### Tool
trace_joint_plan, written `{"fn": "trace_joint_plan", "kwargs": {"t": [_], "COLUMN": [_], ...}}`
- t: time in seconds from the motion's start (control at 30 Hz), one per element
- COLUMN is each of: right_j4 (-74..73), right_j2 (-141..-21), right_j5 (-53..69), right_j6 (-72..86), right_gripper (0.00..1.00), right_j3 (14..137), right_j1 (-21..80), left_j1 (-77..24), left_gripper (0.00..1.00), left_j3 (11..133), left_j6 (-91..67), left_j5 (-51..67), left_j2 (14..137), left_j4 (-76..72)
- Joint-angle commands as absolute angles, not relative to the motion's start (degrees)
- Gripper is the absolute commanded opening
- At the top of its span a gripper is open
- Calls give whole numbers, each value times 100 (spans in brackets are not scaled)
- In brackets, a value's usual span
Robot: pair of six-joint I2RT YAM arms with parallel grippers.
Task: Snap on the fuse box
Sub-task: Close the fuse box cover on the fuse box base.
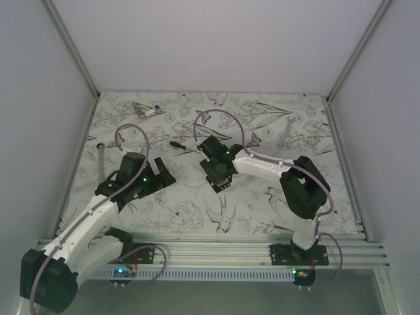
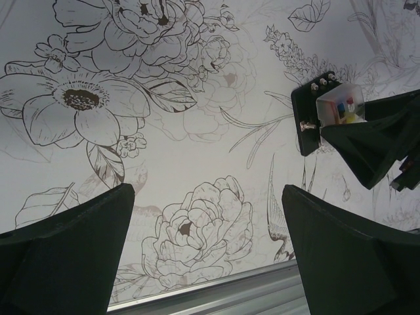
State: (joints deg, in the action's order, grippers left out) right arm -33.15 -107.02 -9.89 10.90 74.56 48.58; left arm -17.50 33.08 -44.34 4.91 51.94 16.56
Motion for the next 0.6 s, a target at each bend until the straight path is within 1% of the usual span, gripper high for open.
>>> {"fn": "trace_joint_plan", "kwargs": {"t": [0.0,0.1,0.4,0.57], "right_j4": [-3569,-3667,-3632,-3434], "right_j2": [-10853,-10848,-10618,-10434], "right_j5": [-996,-975,-1002,-1053], "right_j6": [1081,1139,1202,1302], "right_gripper": [55,58,75,75], "right_j3": [7684,7703,7695,7566], "right_j1": [4878,4878,4878,4846], "left_j1": [-1709,-1705,-1708,-1705], "left_gripper": [99,100,100,100], "left_j3": [3243,3243,3243,3251], "left_j6": [-4456,-4456,-4457,-4464], "left_j5": [566,572,582,598], "left_j2": [5091,5089,5046,5069], "left_j4": [1758,1758,1757,1749]}}
